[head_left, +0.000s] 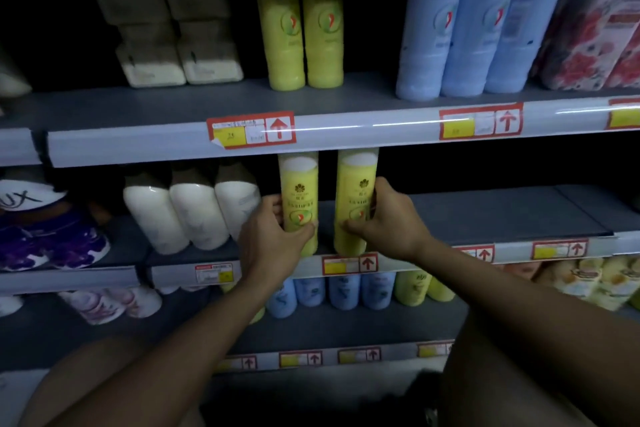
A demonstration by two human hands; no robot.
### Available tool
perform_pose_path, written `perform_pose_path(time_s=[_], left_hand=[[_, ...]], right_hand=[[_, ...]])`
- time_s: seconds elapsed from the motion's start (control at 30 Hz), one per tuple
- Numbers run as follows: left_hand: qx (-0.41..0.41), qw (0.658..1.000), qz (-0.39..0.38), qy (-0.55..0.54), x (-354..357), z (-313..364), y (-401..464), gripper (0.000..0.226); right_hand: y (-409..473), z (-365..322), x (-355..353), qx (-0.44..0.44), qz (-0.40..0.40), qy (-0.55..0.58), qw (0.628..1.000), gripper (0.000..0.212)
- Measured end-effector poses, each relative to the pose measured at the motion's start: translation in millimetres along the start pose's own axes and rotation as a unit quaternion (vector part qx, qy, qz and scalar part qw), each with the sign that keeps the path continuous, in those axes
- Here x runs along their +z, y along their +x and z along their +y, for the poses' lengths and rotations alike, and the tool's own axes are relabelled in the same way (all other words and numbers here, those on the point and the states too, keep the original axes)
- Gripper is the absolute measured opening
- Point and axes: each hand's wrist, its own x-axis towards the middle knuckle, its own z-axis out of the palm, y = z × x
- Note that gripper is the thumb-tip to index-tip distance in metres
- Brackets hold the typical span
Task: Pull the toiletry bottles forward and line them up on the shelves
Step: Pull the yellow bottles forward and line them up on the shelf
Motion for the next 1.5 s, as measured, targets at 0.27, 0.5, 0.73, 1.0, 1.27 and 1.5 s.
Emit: perform_pose_path(time_s=[0.27,0.5,0.73,1.0,1.27,1.5], left_hand=[[-0.022,0.999,0.045,-0.012,33,-23,24,0.052],[-0.025,0.998,0.059,-0.023,47,-30,29,0.049],[-0.022,0.996,0.064,0.050,40,-26,33,0.050],[-0.016,0.993,0.093,0.072,43,-24,32,0.052],[-0.007,0.990,0.116,0.084,46,-26,34,0.052],[0.003,0.986,0.122,0.118,45,-22,32,0.053]], right_hand=[[52,13,33,0.039,0.007,-0.017,0.999,0.040],[76,28,53,0.046,0.025,-0.052,0.997,0.053],[85,36,50,0.045,-0.013,-0.088,0.995,0.057],[90,35,60,0.041,-0.003,-0.053,0.998,0.051],[100,33,74,0.055,-0.023,-0.032,0.998,0.048],[102,30,78,0.047,-0.012,-0.013,0.999,0.046]])
